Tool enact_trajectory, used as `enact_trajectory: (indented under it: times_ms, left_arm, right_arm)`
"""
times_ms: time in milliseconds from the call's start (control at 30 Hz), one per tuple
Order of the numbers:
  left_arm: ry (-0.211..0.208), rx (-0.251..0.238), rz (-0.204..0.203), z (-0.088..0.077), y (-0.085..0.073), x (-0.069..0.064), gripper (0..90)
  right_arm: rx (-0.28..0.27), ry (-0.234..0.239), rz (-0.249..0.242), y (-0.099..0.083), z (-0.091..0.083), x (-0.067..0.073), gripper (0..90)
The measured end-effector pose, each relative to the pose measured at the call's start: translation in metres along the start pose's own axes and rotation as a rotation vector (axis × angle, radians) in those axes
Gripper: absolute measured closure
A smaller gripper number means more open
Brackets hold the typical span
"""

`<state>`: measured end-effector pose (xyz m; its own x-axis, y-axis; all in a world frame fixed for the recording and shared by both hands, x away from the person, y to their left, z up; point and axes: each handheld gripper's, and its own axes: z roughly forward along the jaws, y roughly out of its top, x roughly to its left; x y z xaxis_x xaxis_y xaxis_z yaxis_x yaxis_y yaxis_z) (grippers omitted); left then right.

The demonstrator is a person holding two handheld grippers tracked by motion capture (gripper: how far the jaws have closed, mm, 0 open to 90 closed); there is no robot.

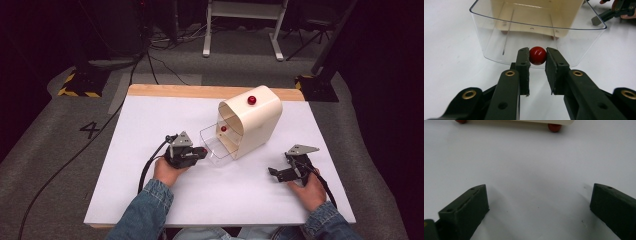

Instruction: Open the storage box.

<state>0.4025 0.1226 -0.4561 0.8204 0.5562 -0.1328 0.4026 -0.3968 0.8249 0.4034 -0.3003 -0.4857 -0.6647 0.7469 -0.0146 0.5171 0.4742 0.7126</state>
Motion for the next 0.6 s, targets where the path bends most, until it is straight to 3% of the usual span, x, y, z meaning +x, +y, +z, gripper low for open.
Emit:
enact_trajectory:
  times_ms: [200, 233, 267, 400, 600]
  left_arm:
    - [-0.002, 0.01, 0.001, -0.0008, -0.004, 0.0006, 72.8]
    - [-0.001, 0.007, -0.003, 0.0001, -0.004, 0.0004, 70.2]
    - [0.0, 0.006, -0.007, 0.0004, -0.0039, 0.0005, 60.5]
    - [0.002, 0.015, -0.021, 0.0013, -0.0035, 0.0003, 44.7]
    - [0.009, 0.022, -0.013, -0.0072, -0.0022, -0.0015, 41.1]
  right_arm:
    - [-0.001, 0.001, 0.0, 0.0, 0.0001, -0.0001, 1.7]
    - [-0.001, 0.001, 0.0, 0.0, 0.0001, -0.0001, 1.7]
    - [-0.001, 0.001, 0.0, 0.0, 0.0001, 0.0, 1.7]
    - [-0.001, 0.0, 0.0, -0.0001, 0.0, 0.0, 1.7]
    - [-0.002, 0.0, 0.0, -0.0002, 0.0, 0.0001, 1.7]
